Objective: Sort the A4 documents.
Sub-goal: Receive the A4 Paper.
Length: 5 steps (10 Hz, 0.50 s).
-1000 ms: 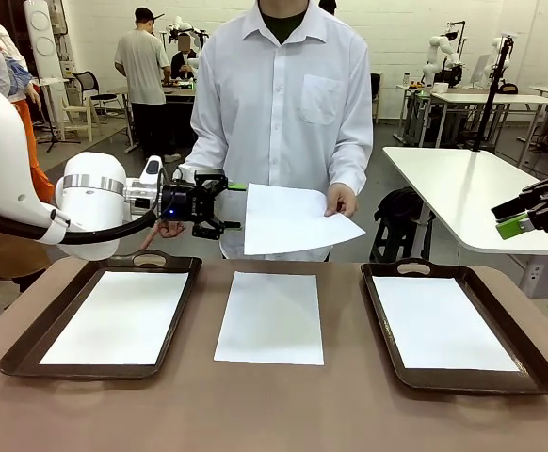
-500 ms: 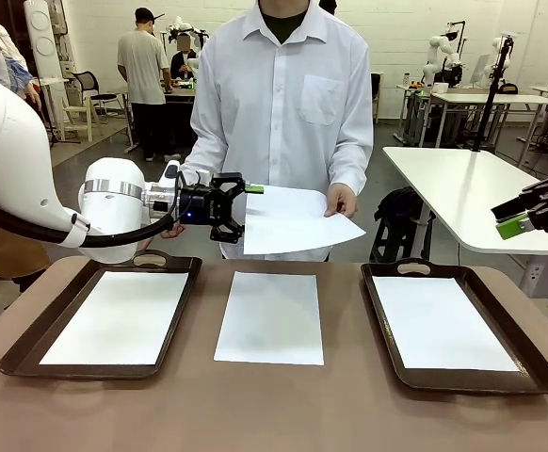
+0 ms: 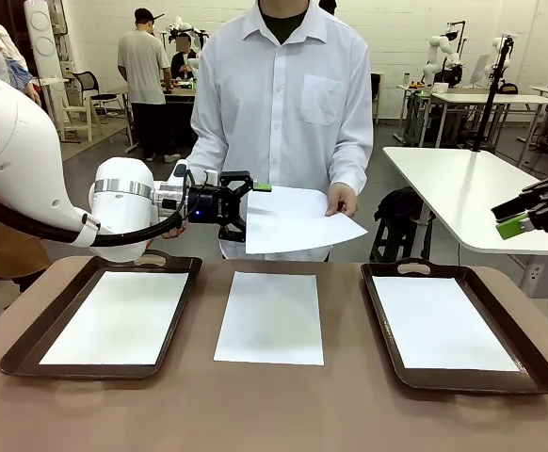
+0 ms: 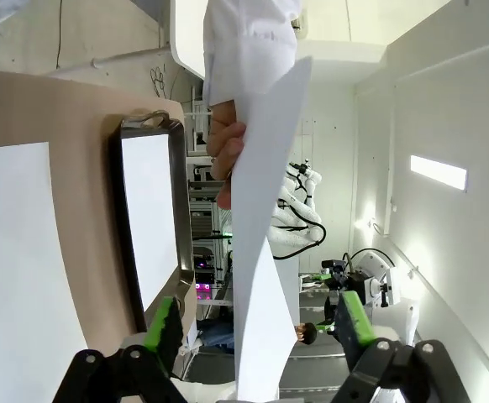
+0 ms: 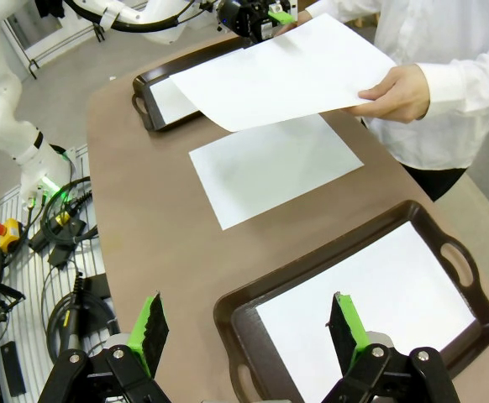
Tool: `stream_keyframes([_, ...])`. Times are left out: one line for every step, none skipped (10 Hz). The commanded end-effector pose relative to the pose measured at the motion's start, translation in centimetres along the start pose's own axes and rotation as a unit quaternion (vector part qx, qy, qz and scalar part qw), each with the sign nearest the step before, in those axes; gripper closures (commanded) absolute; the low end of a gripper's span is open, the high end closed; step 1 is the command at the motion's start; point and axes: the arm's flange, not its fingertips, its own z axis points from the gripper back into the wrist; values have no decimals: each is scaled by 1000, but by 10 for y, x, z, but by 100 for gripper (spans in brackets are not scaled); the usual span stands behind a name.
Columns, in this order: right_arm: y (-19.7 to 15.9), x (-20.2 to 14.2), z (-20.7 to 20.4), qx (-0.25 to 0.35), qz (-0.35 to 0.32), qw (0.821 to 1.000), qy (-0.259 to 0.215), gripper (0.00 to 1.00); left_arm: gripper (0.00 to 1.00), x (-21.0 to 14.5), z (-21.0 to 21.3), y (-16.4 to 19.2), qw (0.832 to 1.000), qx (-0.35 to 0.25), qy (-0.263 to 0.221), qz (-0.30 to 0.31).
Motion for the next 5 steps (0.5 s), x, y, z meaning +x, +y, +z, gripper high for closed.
stream_keyframes([0,-1,-1,1,-2,1000,2,0,18,3,1,-1,1000,-10,-16,16])
stream_keyframes([0,-1,-1,1,-2,1000,2,0,25,2,2,-2,1000,-12,-18,16])
stream_keyframes([0,-1,-1,1,-2,1000,2,0,36,2,4,-2,1000,-13,-22,16])
stream_keyframes([0,-1,-1,1,-2,1000,2,0,43,2,4,-3,999,-15,-23,16])
stream_keyframes([0,-1,-1,1,-2,1000,2,0,54,1,5,-4,999,-16,-24,16])
